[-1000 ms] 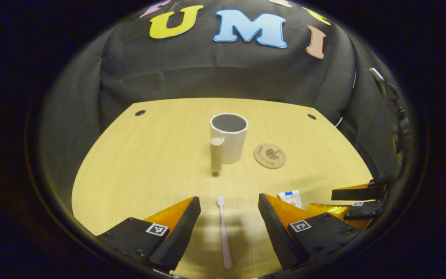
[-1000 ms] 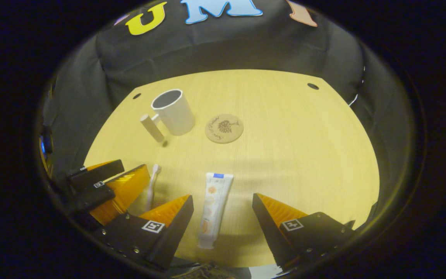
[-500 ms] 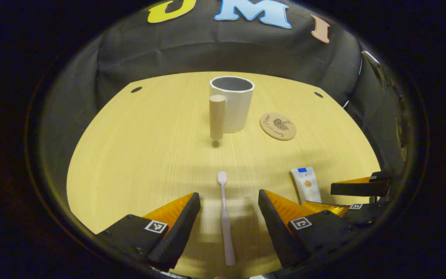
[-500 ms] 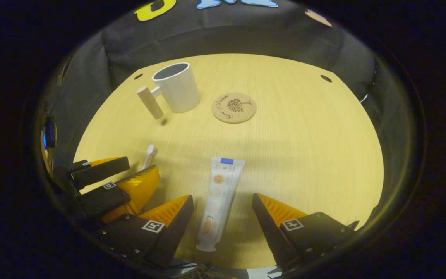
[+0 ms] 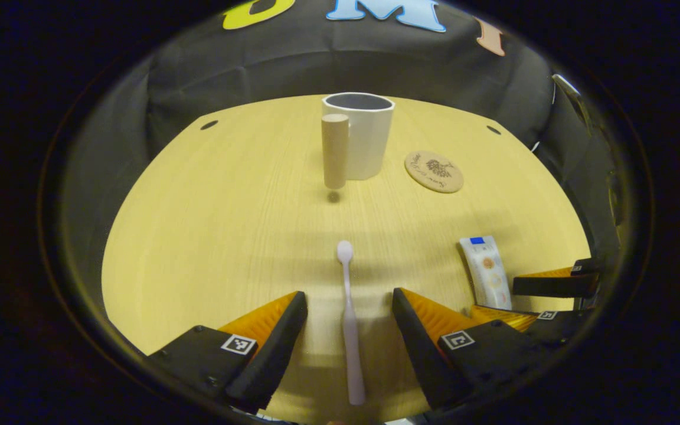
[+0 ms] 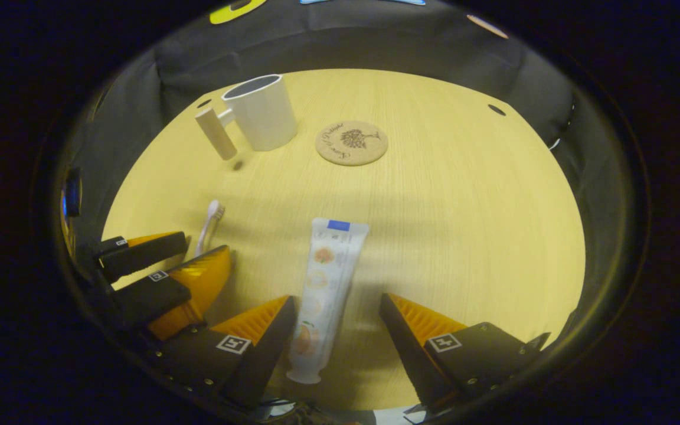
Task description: Put the toothbrush and toothpaste on the desktop into the cup, then pick up the cup and place it on the coaster on the desktop.
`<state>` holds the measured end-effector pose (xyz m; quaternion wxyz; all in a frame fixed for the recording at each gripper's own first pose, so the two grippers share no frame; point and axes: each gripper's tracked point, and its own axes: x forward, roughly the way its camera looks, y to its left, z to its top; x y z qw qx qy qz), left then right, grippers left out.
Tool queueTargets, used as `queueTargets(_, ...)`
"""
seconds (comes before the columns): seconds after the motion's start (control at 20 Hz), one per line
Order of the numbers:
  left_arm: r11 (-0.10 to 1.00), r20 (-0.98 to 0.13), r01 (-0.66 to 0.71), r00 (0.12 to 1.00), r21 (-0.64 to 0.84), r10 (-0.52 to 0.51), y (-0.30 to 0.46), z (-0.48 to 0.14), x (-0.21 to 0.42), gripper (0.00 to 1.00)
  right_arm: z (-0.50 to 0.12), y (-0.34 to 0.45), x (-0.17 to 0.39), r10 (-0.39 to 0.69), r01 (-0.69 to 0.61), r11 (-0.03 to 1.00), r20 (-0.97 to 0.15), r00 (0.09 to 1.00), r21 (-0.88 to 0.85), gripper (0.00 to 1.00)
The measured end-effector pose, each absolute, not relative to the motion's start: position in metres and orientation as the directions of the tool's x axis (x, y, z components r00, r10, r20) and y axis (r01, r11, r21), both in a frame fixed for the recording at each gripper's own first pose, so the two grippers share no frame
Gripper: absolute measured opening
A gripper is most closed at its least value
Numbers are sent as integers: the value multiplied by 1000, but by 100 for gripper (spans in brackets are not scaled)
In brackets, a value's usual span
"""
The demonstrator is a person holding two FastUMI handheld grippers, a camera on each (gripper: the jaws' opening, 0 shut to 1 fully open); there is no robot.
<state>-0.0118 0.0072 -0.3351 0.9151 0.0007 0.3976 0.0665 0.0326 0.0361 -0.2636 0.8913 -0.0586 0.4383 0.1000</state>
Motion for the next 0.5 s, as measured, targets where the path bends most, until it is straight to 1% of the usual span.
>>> queueTargets(0.15,991,-720,-116,682,63,126,5,-335,-10,97,-268,35,32,115,-232,972,-794,597,-34,94)
queueTargets(0.2,991,-723,-119,680,62,127,5,-335,-11,98,-268,35,30,108,-232,972,-795,597,-42,97)
queueTargets(0.3,991,-720,-117,682,63,126,5,-334,-12,98,-269,35,31,101,-241,969,-796,596,-57,97)
queueTargets(0.35,991,-721,-117,682,63,126,5,-335,-11,88,-269,35,31,101,-242,969,-800,591,-57,97)
queueTargets(0.45,991,-716,-119,685,69,132,8,-335,-10,96,-267,35,29,97,-243,968,-810,579,-58,96)
queueTargets(0.5,990,-714,-127,688,63,133,8,-334,-9,83,-269,35,30,95,-246,967,-814,573,-60,88)
